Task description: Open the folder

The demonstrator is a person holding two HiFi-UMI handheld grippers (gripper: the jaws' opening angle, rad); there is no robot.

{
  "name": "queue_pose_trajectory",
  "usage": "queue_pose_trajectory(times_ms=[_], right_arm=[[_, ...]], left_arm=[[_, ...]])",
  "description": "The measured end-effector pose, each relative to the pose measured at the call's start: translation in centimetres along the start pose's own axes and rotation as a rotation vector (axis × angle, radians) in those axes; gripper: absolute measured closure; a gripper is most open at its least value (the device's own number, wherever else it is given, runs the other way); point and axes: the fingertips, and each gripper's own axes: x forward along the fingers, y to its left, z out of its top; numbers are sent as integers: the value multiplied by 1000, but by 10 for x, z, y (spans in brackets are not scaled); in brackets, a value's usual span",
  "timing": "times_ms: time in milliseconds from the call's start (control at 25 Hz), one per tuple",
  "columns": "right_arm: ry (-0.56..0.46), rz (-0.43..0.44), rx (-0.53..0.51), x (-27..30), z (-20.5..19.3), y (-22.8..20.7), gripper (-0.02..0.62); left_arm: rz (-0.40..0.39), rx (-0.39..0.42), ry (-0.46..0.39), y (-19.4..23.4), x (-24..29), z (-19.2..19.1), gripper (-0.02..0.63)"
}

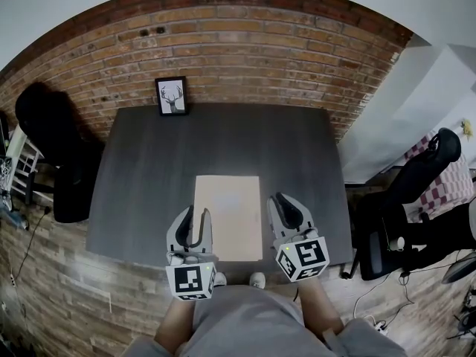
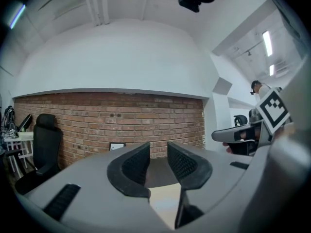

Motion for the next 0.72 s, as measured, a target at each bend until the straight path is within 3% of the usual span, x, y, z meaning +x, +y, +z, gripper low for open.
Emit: queue_pose_trajectory(times_ms=[480,720], right_arm=[[149,6,47,0,-61,-13,533],[302,22,102,-5,-122,-17,494]], left_arm=[[-126,117,141,-40,12,-61,460],[-265,275,293,-73,13,-120,440]])
